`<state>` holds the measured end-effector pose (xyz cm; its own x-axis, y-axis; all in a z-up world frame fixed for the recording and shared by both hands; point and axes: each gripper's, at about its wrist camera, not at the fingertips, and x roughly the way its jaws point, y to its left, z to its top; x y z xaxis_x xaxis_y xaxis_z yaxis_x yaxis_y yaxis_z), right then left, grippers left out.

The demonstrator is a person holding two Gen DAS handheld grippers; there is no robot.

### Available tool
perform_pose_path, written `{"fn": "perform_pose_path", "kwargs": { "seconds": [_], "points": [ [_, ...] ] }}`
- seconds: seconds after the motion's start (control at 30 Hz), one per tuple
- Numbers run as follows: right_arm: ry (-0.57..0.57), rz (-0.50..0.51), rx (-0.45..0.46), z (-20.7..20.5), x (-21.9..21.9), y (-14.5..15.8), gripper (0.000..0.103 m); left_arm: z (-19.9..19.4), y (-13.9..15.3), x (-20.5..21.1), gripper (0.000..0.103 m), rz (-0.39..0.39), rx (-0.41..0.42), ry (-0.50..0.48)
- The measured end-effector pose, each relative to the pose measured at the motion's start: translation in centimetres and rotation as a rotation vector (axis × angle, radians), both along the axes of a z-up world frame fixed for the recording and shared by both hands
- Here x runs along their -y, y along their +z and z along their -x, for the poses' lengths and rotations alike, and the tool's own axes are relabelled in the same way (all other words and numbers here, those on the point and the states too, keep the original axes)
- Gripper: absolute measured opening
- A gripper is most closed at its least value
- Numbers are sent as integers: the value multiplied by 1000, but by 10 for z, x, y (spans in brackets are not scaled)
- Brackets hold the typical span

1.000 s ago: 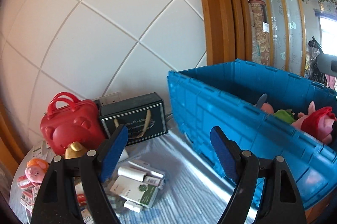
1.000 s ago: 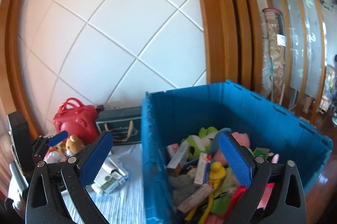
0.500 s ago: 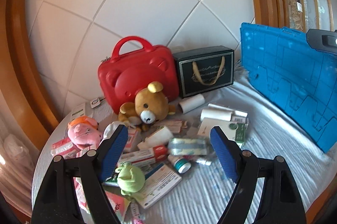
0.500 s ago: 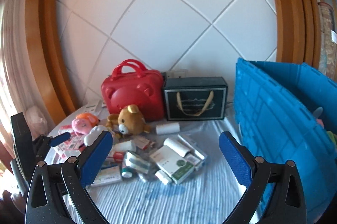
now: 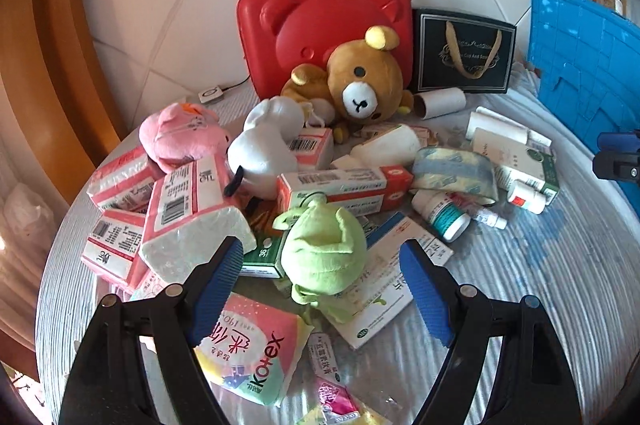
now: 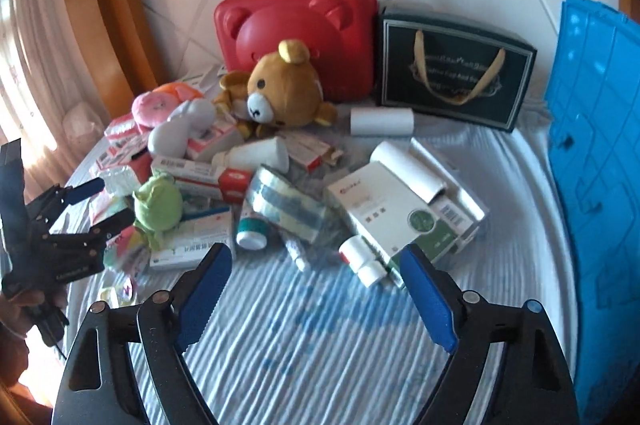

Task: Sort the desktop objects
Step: 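Grasp the white spray bottle with the right tool while the left grasps the green plush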

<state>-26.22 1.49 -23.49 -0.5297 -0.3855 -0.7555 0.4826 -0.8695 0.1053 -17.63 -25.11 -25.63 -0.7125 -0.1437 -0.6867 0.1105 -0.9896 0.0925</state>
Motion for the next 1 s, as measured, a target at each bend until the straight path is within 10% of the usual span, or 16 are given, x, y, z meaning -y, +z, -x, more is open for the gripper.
{"fn": "perform_pose_path", "kwargs": {
  "seconds": [0.5, 1.0],
  "points": [
    [152, -15, 236, 63, 4, -88, 66, 46, -39, 3, 80, -63, 94, -12],
    [169, -162, 247, 77, 23, -112, 31, 55, -51, 2, 80, -64, 95, -16]
  ]
}}
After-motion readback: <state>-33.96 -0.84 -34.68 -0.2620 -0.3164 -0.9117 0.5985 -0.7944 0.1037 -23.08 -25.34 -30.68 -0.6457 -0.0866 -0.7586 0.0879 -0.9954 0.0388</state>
